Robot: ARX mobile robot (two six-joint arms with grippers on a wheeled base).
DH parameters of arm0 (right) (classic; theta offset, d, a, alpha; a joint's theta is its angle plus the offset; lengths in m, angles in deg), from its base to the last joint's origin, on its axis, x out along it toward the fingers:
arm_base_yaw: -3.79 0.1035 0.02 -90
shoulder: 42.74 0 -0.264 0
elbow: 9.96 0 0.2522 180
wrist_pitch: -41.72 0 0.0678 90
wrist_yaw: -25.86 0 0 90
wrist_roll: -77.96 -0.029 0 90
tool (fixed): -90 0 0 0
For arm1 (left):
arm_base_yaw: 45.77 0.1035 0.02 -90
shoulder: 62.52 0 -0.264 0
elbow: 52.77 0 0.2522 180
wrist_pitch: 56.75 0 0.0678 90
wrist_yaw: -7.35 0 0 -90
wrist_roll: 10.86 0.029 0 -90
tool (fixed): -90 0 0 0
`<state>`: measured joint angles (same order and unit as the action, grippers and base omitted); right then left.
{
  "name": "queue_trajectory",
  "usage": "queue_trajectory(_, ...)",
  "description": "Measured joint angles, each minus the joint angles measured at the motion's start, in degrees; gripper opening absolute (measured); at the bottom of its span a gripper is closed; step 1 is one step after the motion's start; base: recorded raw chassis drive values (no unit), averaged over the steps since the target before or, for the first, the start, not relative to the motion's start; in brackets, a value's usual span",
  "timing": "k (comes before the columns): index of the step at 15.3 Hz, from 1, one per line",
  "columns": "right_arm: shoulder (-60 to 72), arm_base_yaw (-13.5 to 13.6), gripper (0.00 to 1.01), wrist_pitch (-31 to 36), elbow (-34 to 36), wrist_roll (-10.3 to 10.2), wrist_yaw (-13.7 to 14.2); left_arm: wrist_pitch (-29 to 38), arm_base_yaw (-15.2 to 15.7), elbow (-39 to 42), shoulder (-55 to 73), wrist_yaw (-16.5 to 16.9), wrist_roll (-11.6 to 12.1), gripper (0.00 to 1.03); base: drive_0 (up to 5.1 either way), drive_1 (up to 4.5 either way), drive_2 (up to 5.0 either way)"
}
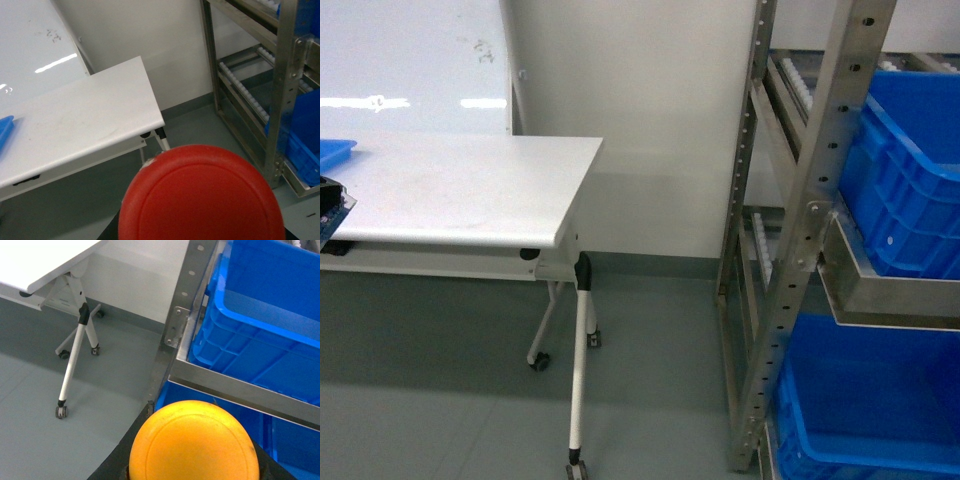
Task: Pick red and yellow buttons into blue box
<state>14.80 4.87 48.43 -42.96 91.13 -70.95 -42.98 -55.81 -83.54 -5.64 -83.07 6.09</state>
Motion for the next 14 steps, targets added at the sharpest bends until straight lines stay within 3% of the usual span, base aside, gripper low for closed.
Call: queue_trajectory(14, 0.0, 0.0, 0.29, 0.0, 0.0, 0.0, 0.0, 0.0, 0.0, 0.0, 0.0, 0.0, 0.0, 0.24, 4.4, -2.06, -2.1)
